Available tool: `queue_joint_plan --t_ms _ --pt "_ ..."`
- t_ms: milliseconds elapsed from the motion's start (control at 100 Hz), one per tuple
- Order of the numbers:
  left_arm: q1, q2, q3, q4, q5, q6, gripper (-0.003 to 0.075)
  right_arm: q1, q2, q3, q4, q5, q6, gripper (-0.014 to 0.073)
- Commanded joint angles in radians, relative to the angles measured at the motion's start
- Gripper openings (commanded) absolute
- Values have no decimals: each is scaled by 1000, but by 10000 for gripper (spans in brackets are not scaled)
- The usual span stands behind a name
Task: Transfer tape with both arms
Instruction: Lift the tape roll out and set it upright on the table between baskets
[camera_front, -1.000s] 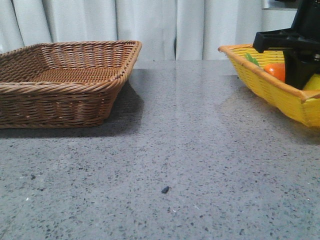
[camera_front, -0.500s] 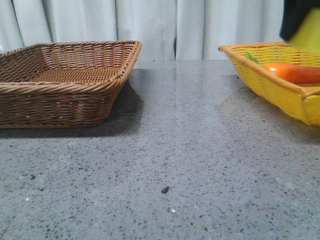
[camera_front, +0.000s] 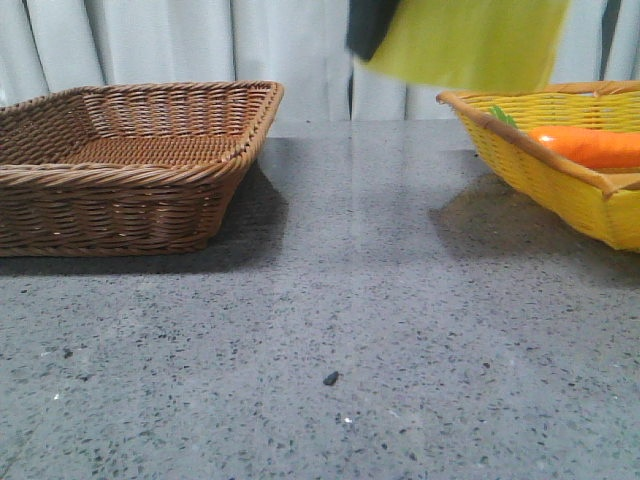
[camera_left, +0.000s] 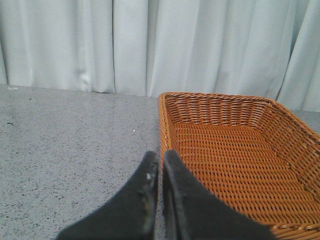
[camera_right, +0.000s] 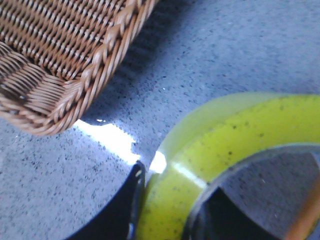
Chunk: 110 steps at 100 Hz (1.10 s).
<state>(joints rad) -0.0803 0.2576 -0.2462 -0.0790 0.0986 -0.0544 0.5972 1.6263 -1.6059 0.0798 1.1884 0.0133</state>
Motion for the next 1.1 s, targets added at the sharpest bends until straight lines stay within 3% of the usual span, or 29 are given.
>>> queue_joint_plan --t_ms 0,340,670,1090 --pt "0 17 -36 -7 -80 -3 -21 11 1 -37 -17 -78 -13 -38" --pt "0 17 -36 -7 -80 -3 -21 15 179 -37 -17 -76 -13 -25" --pt "0 17 -36 -8 -80 -3 -21 15 190 -37 -17 -62 -13 186" --pt "-10 19 -101 -15 -25 -3 -20 15 75 -40 -23 -44 -13 185"
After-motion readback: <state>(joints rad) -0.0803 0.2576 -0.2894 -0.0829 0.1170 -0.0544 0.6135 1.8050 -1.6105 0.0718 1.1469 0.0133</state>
